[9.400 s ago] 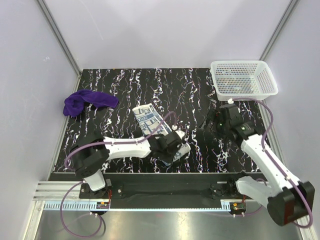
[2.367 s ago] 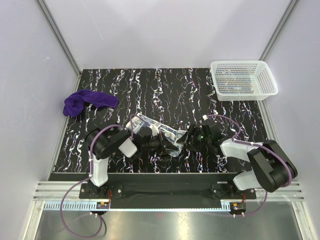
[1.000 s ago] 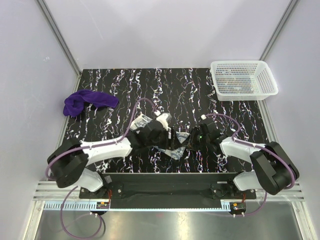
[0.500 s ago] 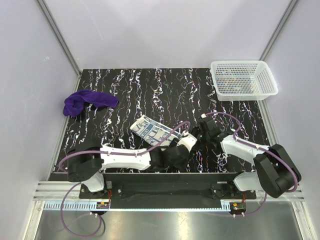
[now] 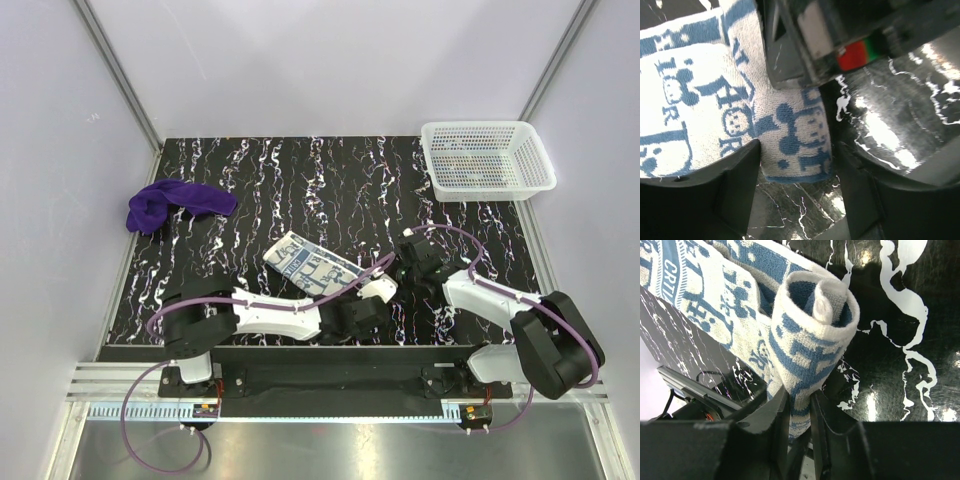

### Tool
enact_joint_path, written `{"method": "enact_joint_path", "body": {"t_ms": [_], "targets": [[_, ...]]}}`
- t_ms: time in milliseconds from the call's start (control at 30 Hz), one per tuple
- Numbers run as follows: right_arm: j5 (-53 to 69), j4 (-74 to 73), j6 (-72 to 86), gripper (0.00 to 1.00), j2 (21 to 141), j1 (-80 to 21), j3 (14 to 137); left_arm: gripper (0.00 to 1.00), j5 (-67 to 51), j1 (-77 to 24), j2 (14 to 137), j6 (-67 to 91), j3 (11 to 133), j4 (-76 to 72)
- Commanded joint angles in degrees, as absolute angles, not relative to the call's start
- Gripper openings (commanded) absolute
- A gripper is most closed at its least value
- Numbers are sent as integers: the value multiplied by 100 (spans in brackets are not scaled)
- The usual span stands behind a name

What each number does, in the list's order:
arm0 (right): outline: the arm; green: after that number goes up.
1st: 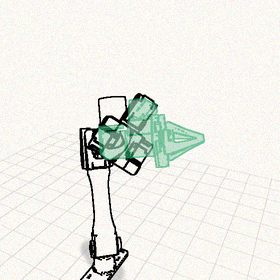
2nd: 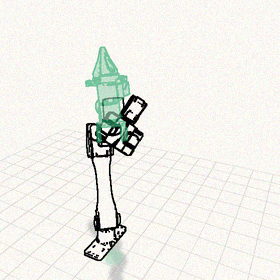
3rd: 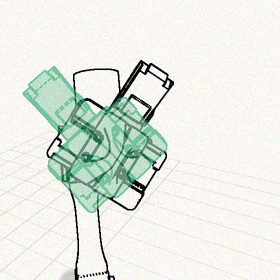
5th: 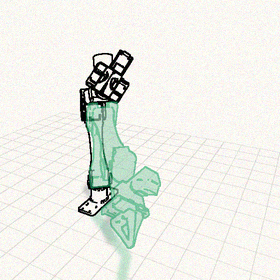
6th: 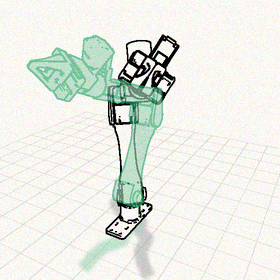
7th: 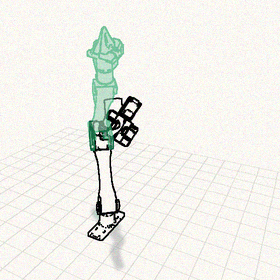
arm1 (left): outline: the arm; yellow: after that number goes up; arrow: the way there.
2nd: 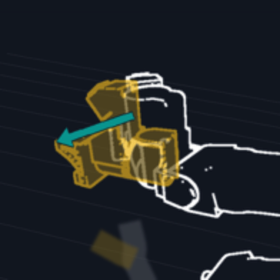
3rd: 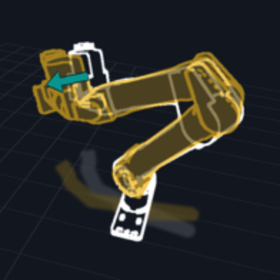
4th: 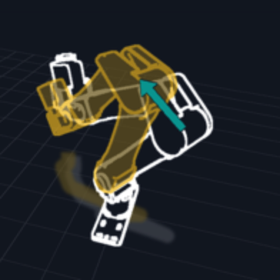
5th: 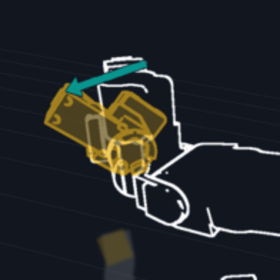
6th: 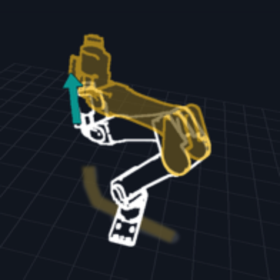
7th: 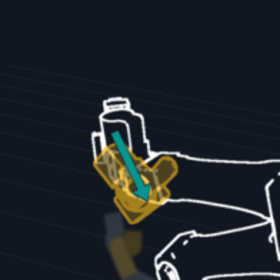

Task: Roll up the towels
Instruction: Roll the towel

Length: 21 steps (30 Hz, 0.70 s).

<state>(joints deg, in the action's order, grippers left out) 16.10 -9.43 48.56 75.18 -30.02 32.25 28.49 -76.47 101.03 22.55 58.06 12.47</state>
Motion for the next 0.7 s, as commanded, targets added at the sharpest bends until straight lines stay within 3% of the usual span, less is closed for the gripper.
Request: {"method": "enact_joint_path", "body": {"t_ms": [0,67,167,367,433,467,567,667], "targets": [[1740,-958,4799,27,7356,-3067,3463,54,3111,-7682,10239,2224,6064,1222],[1775,-984,4799,27,7365,-3067,3480,41,3164,-7673,10362,2232,6134,1283],[1775,-1054,4790,27,7330,-3067,3472,30,3155,-7673,10424,2232,6161,1275],[1706,-1291,4764,33,7216,-3067,3463,20,2831,-7647,10336,2092,6091,1073],[1600,-1528,4746,44,7172,-3076,3515,20,2673,-7629,10310,1979,6065,950],[1452,-1625,4720,61,7102,-3076,3585,20,2472,-7612,10240,1934,5995,871],[917,-2161,4702,85,6900,-3076,3735,20,2164,-7498,10108,1916,5889,739],[198,-2905,4745,93,6568,-3024,4103,20,1569,-7209,9811,1995,5557,398]]}}
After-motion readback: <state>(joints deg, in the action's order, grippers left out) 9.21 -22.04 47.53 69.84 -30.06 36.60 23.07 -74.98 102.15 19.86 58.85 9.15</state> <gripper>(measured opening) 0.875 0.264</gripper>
